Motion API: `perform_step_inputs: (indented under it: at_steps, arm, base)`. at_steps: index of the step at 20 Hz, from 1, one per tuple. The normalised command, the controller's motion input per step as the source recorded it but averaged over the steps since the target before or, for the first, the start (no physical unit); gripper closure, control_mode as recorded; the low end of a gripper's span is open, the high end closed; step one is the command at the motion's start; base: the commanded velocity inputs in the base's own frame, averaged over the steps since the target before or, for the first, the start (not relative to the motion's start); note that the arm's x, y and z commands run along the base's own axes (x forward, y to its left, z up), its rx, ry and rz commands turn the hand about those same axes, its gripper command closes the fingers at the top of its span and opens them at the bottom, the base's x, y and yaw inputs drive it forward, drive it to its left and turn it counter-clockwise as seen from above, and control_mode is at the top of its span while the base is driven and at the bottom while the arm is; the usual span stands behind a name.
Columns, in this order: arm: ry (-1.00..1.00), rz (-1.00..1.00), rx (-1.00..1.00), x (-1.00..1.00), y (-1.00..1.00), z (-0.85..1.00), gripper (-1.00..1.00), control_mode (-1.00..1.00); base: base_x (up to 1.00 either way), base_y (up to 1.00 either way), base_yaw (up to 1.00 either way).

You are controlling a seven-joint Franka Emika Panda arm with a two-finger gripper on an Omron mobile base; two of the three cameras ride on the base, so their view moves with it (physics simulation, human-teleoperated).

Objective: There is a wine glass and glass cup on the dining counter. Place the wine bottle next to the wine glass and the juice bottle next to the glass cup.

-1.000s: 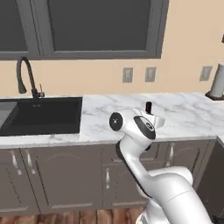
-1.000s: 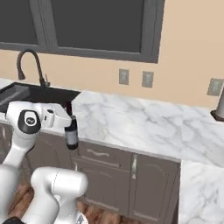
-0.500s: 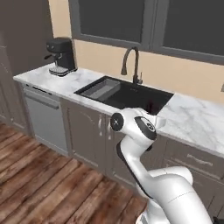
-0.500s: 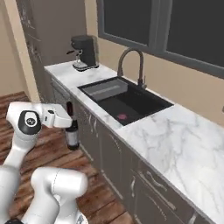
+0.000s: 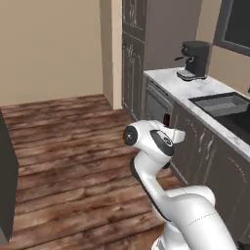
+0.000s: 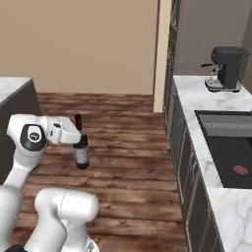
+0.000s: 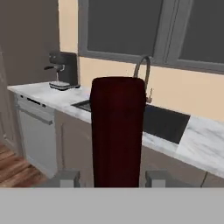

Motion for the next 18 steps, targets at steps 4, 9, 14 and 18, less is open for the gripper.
perform_step_inputs:
  at_steps: [4,9,14,18]
  arm:
    - [0.00,0.00,0.00,0.00,0.00,0.00,1.00,1.00]
    - [0.00,0.00,0.00,0.00,0.00,0.00,1.00,1.00]
    - [0.00,0.00,0.00,0.00,0.00,0.00,1.00,1.00]
    - [0.00,0.00,0.00,0.00,0.00,0.00,1.00,1.00]
  base:
    - [-0.01,0.00,1.00]
    - [0.47,-0.02,0.64]
    - [0.84,-0.09,0.18]
    - [0.85,-0.09,0.18]
